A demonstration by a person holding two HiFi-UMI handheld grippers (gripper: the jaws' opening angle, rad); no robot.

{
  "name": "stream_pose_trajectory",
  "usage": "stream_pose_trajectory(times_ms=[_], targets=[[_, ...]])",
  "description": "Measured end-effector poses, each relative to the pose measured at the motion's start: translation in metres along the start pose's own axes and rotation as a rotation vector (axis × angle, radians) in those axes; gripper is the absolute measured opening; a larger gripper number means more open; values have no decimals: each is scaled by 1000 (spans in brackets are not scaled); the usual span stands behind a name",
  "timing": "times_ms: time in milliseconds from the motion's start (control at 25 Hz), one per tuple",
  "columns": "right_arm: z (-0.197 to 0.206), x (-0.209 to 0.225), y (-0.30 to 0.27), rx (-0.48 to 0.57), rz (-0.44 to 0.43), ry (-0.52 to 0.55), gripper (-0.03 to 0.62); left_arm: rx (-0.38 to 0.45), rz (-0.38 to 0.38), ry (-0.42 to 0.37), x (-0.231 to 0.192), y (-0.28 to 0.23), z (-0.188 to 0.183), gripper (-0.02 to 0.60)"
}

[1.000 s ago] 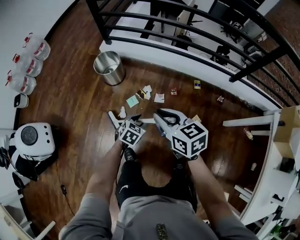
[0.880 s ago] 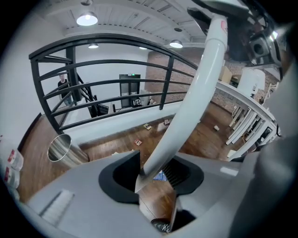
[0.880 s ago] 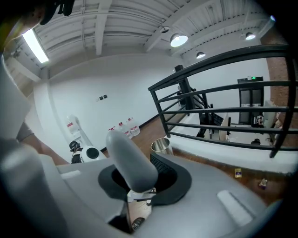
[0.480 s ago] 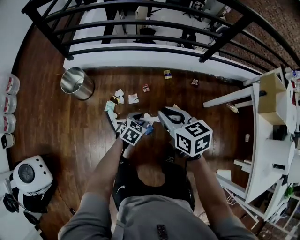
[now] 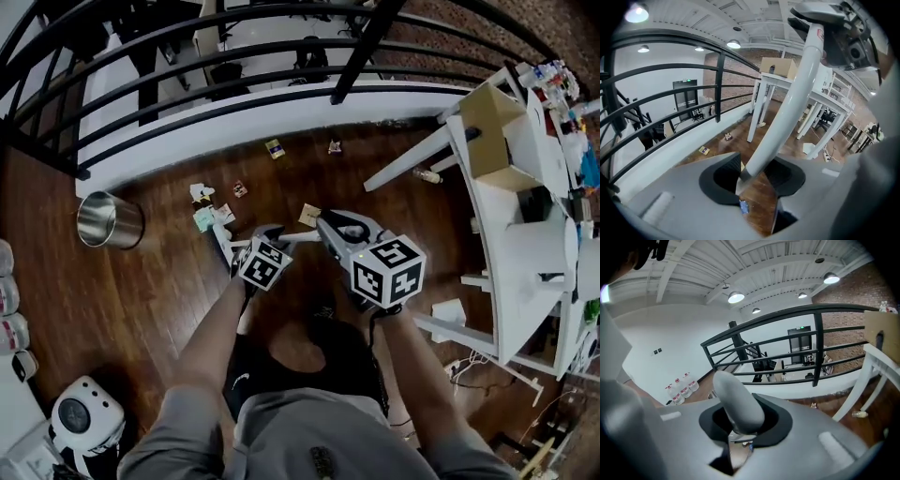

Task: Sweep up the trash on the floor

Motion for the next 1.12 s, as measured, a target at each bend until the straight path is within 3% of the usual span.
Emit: stream_pose_trajectory(times_ms=[440, 760, 1120], targets=[[-8, 71, 57, 118, 50, -149, 58, -74, 68, -134, 42, -27, -61, 141], [-38, 136, 152, 229, 98, -130, 58, -27, 79, -245, 103, -54, -169, 133], [-39, 212, 235, 273, 196, -144, 60, -8, 148, -298, 182, -102, -253, 129]])
Point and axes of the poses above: the fingertips, and each gripper's own axes: y backward along the fingers, x to its right, z out of its underside, the point moved 1 cm from there along y, backward along the fingers, and after that the axes turned 8 degrees about -x, right-handed, at the moved point
